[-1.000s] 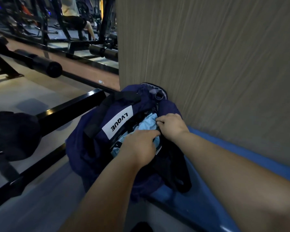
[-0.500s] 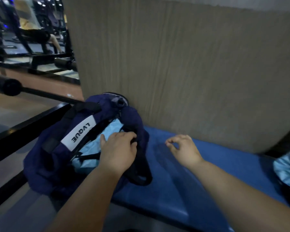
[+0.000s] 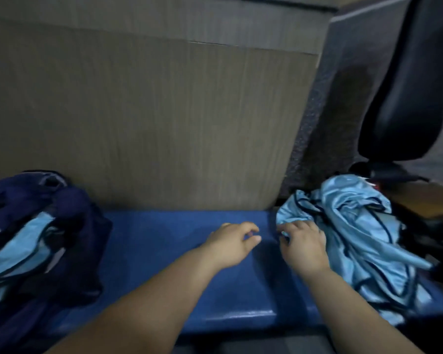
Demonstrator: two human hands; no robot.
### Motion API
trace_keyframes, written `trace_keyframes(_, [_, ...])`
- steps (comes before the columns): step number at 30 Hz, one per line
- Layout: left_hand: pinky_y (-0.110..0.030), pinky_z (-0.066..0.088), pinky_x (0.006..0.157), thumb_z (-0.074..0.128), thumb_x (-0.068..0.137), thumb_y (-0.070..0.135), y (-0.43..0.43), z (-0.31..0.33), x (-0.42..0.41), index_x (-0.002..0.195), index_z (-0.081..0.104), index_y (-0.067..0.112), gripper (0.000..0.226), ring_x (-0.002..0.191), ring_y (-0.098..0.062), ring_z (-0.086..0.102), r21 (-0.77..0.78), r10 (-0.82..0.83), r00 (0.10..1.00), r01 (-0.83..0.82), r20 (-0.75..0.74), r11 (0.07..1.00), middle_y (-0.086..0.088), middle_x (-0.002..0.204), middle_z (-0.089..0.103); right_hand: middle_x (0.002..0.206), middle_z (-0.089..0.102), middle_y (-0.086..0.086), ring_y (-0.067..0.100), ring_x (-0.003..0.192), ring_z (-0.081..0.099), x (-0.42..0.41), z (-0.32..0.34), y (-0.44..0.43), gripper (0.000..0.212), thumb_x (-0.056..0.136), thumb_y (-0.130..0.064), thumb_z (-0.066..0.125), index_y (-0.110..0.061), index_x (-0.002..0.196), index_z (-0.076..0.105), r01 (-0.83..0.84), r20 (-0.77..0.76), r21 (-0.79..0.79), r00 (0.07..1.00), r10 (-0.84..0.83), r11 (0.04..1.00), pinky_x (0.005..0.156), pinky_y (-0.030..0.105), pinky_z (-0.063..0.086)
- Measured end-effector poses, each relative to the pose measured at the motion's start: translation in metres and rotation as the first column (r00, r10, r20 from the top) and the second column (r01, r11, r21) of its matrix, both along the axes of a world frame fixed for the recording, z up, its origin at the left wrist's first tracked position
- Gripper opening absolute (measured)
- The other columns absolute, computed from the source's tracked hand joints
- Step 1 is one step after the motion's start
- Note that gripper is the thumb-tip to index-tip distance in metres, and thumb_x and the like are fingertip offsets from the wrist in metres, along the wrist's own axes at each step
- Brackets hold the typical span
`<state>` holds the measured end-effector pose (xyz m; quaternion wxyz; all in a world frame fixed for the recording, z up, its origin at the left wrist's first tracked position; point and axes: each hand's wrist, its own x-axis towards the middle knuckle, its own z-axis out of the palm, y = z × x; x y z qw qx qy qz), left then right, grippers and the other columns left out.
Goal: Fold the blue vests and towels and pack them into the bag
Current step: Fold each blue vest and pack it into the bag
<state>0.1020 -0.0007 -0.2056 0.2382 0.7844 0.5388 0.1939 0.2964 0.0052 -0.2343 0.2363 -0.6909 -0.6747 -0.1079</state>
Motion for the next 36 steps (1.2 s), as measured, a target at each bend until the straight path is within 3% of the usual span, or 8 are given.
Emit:
trace_keyframes(4, [-0.027,0.041,0.102,0.047,0.1,0.038,0.007,0.003,0.075,0.138,0.05,0.021,0.041,0.122,-0.02,0.054,-0.153,-0.075,0.989,0.095,0.131,0.984,-0.005,0.133,0.059,0.107,0.065,0.008,0.035,0.113,0.051,0.043,0.003,-0.017,0.035,0.073,-0.025,0.048,-0.021,0.1,0.071,0.162,0.146,0.217,0.97,-0.196,0.963,0.1,0.051,0.027])
trace_keyframes(8, [-0.032,0.037,0.109,0.043,0.101,0.043,0.012,-0.002,0.121,0.145,0.042,0.024,0.048,0.129,-0.02,0.049,-0.283,-0.061,0.972,0.126,0.228,0.951,-0.005,0.143,0.05,0.128,0.057,0.016,0.038,0.121,0.043,0.075,0.002,-0.017,0.053,0.07,-0.021,0.047,-0.015,0.121,0.063,0.336,0.034,0.222,0.935,-0.352,0.915,0.095,0.05,0.023])
trace_keyframes(14, [-0.026,0.035,0.108,0.041,0.101,0.047,0.013,0.0,0.156,0.142,0.045,0.027,0.046,0.13,-0.013,0.044,-0.307,0.022,0.906,0.12,0.423,0.944,0.002,0.144,0.048,0.085,0.068,0.002,0.029,0.095,0.054,0.085,0.028,-0.008,0.022,0.079,-0.024,0.067,-0.02,0.101,0.069,0.351,-0.018,0.102,0.936,-0.351,0.931,0.078,0.039,0.02])
trace_keyframes(21, [-0.041,0.049,0.1,0.038,0.094,0.065,0.018,0.014,0.165,0.11,0.067,0.023,0.053,0.11,-0.02,0.064,-0.566,0.437,0.558,0.073,0.706,0.821,-0.003,0.113,0.07,0.077,0.065,-0.005,0.027,0.09,0.058,0.067,0.04,-0.013,0.009,0.083,-0.032,0.066,-0.028,0.075,0.067,0.078,-0.238,0.22,0.971,-0.024,0.972,0.084,0.043,0.031])
trace_keyframes(25, [-0.034,0.055,0.081,0.047,0.093,0.059,0.023,0.032,0.147,0.109,0.07,0.011,0.056,0.091,-0.022,0.071,-0.63,0.535,0.34,0.32,0.773,0.707,-0.01,0.102,0.074,0.062,0.04,-0.018,0.018,0.07,0.056,0.042,0.043,-0.025,0.012,0.079,-0.031,0.053,-0.038,0.073,0.047,-0.257,-0.335,0.292,0.875,0.35,0.921,0.073,0.041,0.044])
trace_keyframes(30, [-0.03,0.057,0.069,0.044,0.099,0.015,0.029,0.029,0.107,0.121,0.06,-0.005,0.034,0.076,-0.024,0.069,-0.615,0.519,0.371,0.214,0.77,0.759,-0.018,0.097,0.069,0.079,0.067,-0.01,0.011,0.08,0.059,0.031,0.041,-0.034,0.014,0.088,-0.03,0.056,-0.037,0.088,0.067,-0.518,-0.408,0.175,0.736,0.54,0.837,0.079,0.028,0.047])
trace_keyframes(33, [-0.038,0.057,0.068,0.042,0.093,0.0,0.037,0.019,0.074,0.123,0.057,-0.008,0.034,0.078,-0.034,0.066,-0.568,0.528,0.377,-0.005,0.761,0.823,-0.026,0.101,0.065,0.097,0.072,-0.015,0.0,0.089,0.065,0.028,0.043,-0.039,0.026,0.087,-0.037,0.057,-0.025,0.102,0.075,-0.41,-0.539,0.341,0.652,0.533,0.846,0.082,0.018,0.051])
trace_keyframes(36, [-0.042,0.056,0.075,0.045,0.093,-0.002,0.036,0.013,0.041,0.112,0.064,0.009,0.029,0.084,-0.034,0.067,-0.483,0.515,0.389,-0.184,0.764,0.856,-0.019,0.097,0.07,0.095,0.068,-0.013,0.009,0.09,0.062,0.035,0.043,-0.033,0.023,0.085,-0.029,0.06,-0.023,0.104,0.072,-0.226,-0.459,0.432,0.778,0.429,0.873,0.083,0.028,0.05])
